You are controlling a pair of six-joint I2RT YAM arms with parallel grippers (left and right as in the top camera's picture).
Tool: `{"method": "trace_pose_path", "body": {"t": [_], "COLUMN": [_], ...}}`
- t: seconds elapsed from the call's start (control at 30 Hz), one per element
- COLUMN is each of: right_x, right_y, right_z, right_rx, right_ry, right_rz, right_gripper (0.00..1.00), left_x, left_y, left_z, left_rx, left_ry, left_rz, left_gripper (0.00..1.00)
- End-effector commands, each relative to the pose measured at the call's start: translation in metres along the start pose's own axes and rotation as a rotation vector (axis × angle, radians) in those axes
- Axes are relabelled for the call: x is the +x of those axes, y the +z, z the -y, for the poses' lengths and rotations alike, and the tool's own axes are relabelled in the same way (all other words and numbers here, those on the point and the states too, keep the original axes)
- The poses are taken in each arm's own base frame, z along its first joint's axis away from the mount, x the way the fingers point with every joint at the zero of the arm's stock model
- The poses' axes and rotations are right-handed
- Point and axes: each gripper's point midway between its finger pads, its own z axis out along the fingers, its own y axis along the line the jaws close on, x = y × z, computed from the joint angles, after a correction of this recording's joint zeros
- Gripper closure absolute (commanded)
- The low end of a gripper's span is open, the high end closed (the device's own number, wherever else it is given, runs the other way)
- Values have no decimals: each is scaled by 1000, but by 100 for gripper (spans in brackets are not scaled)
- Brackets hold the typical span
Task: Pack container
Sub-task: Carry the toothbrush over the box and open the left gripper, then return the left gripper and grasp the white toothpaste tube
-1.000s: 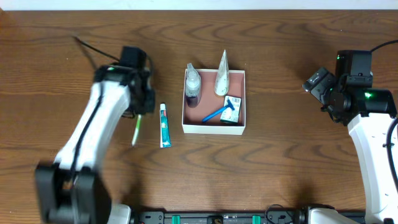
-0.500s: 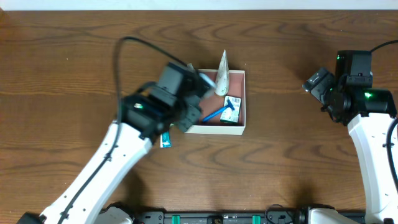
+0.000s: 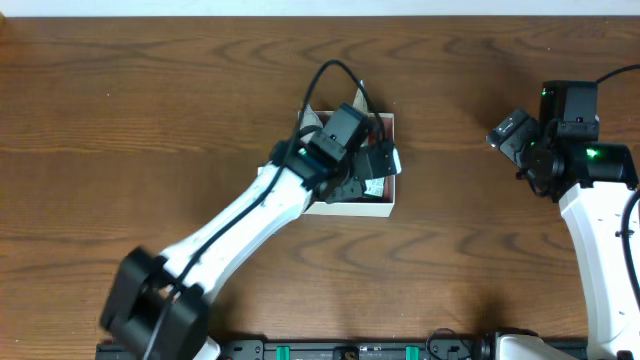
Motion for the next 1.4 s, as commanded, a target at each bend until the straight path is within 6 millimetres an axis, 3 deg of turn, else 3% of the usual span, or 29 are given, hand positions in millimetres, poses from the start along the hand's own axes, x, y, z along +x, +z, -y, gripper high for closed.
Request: {"method": "trace_pose_path", "body": {"t": [0.0,0.03,0.17,0.23,0.27,0.37,0.5,0.7,0.83,1.03,1.2,1.37], "right_x": [-3,-3,-3,-3,-3,-3,-3,-3,-3,-3,-3,-3], "right_y": [-1,-1,-1,-1,-1,-1,-1,-1,-1,-1,-1,-1], "right_z": [1,1,1,1,1,1,1,1,1,1,1,1], "right_rx": [3,3,3,3,3,3,3,3,3,3,3,3], "right_ry": [-9,-9,-9,-9,-8,-9,-9,-9,-8,-9,-9,-9], "right_rz": [6,6,6,6,6,6,6,6,7,6,6,6], "right_gripper": [1,1,1,1,1,1,1,1,1,1,1,1], "left_x": [13,13,5,-2,-5,-7,8,77,131,186,206,213], "left_y": [18,19,3,-15,-27,-63,-102,-129,-119,-66,-21,14], "left_z": [-2,-2,-9,-14,-16,-16,-10,-63,-82,-77,-67,-56], "left_rx": [1,3,-36,-64,-79,-102,-120,-317,-364,-303,-244,-166], "left_ry": [19,17,-65,-148,-197,-303,-324,-852,-1197,-1349,-1365,-1376], "left_rz": [-54,-55,-23,17,42,87,86,24,-31,-224,-351,-405], "left_gripper": [86,73,48,9,4,2,2,2,2,1,0,13]}}
